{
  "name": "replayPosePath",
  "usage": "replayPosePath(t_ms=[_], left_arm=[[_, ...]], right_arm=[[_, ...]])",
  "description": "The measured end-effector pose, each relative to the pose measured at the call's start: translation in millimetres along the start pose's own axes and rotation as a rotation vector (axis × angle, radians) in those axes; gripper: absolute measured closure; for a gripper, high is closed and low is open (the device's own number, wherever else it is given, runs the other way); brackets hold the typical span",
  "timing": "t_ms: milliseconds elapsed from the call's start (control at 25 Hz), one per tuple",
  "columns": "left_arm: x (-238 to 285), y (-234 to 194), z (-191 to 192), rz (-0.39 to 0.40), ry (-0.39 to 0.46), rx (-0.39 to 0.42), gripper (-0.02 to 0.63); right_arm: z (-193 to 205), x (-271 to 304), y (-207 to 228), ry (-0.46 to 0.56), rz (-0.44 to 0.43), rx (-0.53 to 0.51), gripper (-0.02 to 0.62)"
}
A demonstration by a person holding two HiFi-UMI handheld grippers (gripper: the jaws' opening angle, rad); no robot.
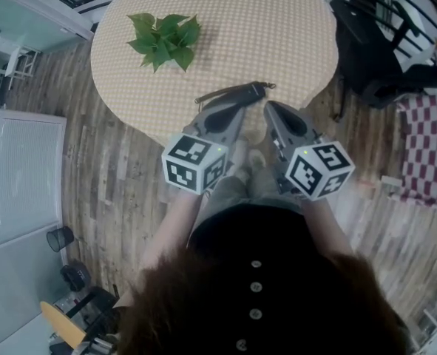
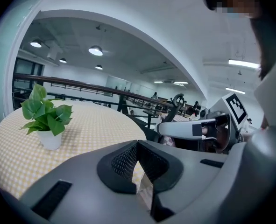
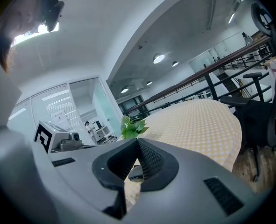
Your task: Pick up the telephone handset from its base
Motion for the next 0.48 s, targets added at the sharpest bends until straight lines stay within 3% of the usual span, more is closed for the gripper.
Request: replayPosePath(t_ms=[480], left_arm=[[25.1, -17.9, 15.5, 0.024, -0.109, 0.053, 0.598]], right_arm=[[13.1, 11.7, 30.0, -0.062, 0.027, 0.048, 0.586]])
Point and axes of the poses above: the fingertips, and each gripper's own axes: x forward along the fingers, y to its right, z out of its underside, the point moved 1 cm from there along -x, backward along the fingers, and after that the axes turned 10 degrees about y, right-handed, at the moved point
